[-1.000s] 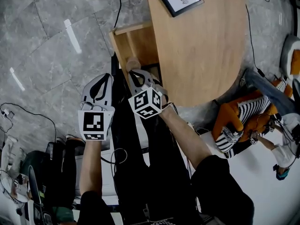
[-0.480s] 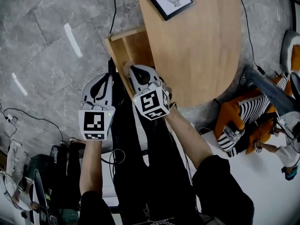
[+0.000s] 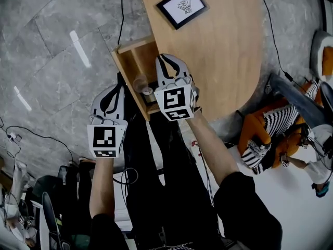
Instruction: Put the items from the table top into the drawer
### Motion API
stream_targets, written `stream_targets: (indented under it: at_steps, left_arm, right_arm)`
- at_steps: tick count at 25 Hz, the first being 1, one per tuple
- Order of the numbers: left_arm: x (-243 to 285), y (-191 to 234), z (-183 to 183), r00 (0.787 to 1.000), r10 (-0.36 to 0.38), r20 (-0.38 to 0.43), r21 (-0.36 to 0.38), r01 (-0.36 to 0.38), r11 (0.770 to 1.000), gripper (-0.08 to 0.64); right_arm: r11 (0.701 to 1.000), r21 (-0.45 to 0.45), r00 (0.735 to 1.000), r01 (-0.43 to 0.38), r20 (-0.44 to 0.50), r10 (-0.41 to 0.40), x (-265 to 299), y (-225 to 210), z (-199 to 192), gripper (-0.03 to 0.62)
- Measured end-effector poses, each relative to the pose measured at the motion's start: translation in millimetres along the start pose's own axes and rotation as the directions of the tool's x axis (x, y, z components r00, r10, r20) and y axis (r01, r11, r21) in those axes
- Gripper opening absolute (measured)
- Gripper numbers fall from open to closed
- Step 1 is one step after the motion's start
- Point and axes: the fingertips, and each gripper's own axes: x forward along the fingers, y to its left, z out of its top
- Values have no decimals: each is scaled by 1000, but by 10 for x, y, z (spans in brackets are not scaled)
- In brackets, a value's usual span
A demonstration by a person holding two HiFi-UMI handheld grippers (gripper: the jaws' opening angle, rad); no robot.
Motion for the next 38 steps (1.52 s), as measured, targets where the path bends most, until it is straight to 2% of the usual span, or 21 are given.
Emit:
stream_targets:
  at_steps: [2,5,12,21,29,33,38]
  left_arm:
    - [16,-12,24,1000,-2,0,-1,2,1000,14]
    - [31,-33,36,1000,-8,-6,1,8,1000,15]
    - [58,-47,29,1000,-15,-18,-3,15,1000,14]
    - [54,23,43,1000,-1,-21,-25,1,1000,15]
    - [62,24,-12,1000,6,-25,-46,-7,999,14]
    - [53,43,-21,1000,8,-25,-52,-10,999,14]
    - [10,72,-47,1000,12,-24,-53,-13,999,15]
  right_arm:
    - [999,-21,1000,27,-9,-27,62,-175,33,34]
    - [997,-47,998,55,-27,-56,167,-398,92,99]
    - [991,-103,994,79,-64,-86,413,-724,178,137]
    - [990,-126,989,67,-119,-82,738,-955,303,140]
    - [988,-142,982,63,-168,-87,856,-1019,248,137]
    - [988,-142,973,58,-212,-87,875,-1012,187,74]
    - [992,-117,982,39,-180,-60,799,-928,224,72]
